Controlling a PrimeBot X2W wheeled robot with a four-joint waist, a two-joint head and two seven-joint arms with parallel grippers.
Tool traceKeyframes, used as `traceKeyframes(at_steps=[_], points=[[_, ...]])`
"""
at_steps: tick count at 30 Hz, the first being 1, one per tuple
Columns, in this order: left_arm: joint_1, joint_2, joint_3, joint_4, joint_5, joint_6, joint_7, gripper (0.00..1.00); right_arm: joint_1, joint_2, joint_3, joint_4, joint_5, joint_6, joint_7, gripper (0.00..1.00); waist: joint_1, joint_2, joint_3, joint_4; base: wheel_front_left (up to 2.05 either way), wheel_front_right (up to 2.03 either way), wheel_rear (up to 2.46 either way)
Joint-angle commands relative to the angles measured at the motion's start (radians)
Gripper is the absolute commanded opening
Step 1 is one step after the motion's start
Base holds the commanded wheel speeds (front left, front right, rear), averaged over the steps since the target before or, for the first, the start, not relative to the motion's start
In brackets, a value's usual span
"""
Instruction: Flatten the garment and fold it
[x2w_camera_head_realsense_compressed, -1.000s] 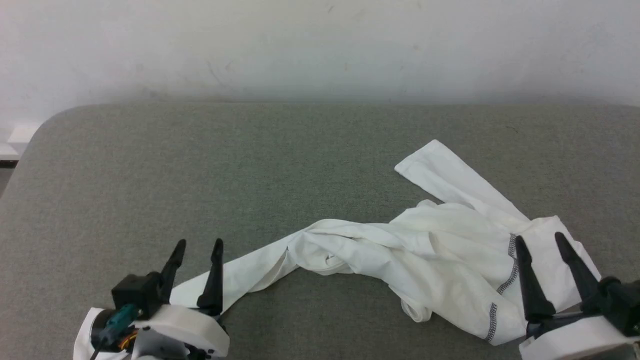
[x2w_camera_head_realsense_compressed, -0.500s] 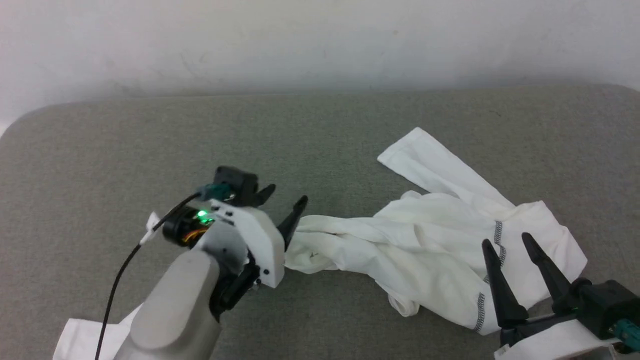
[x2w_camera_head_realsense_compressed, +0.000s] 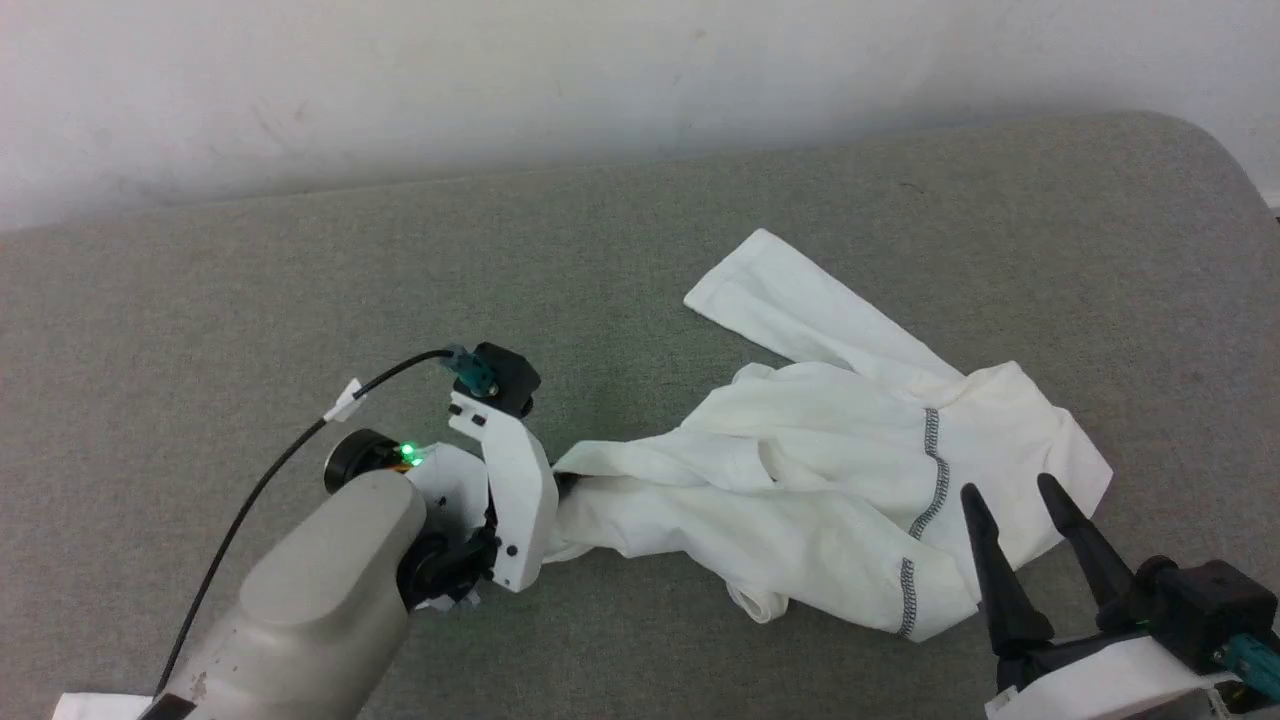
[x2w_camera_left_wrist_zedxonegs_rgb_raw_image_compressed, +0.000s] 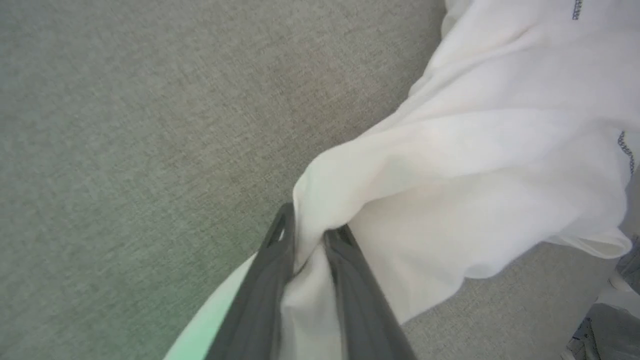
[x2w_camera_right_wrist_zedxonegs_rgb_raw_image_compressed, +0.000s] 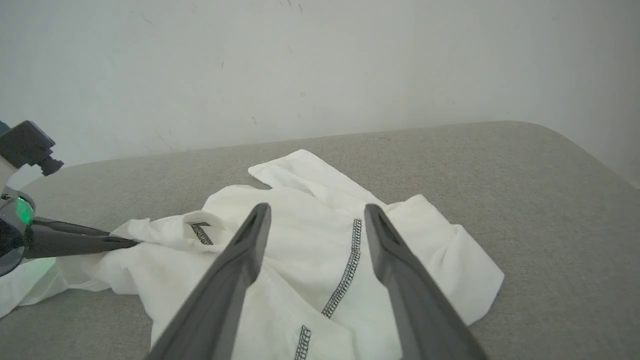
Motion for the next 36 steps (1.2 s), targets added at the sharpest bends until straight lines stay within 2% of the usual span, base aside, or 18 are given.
traceKeyframes(at_steps=[1,6,9,12,17,21,26,32,33,34,36], points=[[-0.025,0.018,-0.021,-0.010,-0.009,-0.006,-0.026,0.00,-0.016,0.003,-0.008,0.004,0.007,-0.001,-0.009,1.00,-0.0001,0.0000,-0.003,-0.006,0.00,0.00,0.00],[-0.073,0.080,-0.048,-0.101,0.019,-0.006,-0.187,0.00,-0.003,0.004,-0.036,0.008,0.023,-0.001,-0.016,1.00,-0.0001,0.0000,-0.020,0.013,0.00,0.00,0.00],[-0.079,0.121,-0.054,-0.202,0.055,-0.006,-0.254,0.00,0.008,0.004,-0.052,0.009,0.035,-0.001,-0.019,1.00,-0.0001,0.0000,-0.035,0.036,0.00,0.00,0.00],[-0.055,0.163,-0.058,-0.340,0.099,0.023,-0.285,0.00,0.018,0.004,-0.063,0.009,0.041,-0.001,-0.020,1.00,-0.0001,0.0000,-0.050,0.063,0.00,0.00,0.00],[0.069,0.250,-0.106,-0.597,0.145,0.102,-0.235,0.00,0.029,0.005,-0.061,0.009,0.048,-0.001,-0.019,1.00,-0.0001,0.0000,-0.063,0.093,0.00,0.00,0.00],[0.218,0.309,-0.192,-0.728,0.140,0.143,-0.151,0.00,0.029,0.005,-0.060,0.005,0.049,-0.001,-0.018,1.00,-0.0001,0.0000,-0.060,0.102,0.00,0.00,0.00],[0.356,0.355,-0.286,-0.757,0.121,0.163,-0.080,0.00,0.030,0.005,-0.067,0.008,0.049,-0.001,-0.013,1.00,-0.0001,0.0000,-0.059,0.116,0.00,0.00,0.00],[0.431,0.336,-0.352,-0.688,0.091,0.150,-0.053,0.00,0.026,0.005,-0.061,0.010,0.048,-0.001,-0.004,1.00,-0.0001,0.0000,-0.065,0.121,0.00,0.00,0.00],[0.442,0.321,-0.350,-0.669,0.082,0.154,-0.068,0.25,0.026,0.005,-0.060,0.010,0.048,-0.001,-0.003,1.00,-0.0001,0.0000,-0.067,0.121,0.00,0.00,0.00],[0.447,0.309,-0.348,-0.652,0.086,0.161,-0.087,1.00,0.026,0.005,-0.059,0.010,0.047,-0.001,-0.002,1.00,-0.0001,0.0000,-0.070,0.121,0.00,0.00,0.00],[0.460,0.283,-0.336,-0.636,0.080,0.174,-0.130,1.00,0.031,0.005,-0.058,0.009,0.047,-0.001,0.001,1.00,-0.0001,0.0000,-0.077,0.120,0.00,0.00,0.00]])
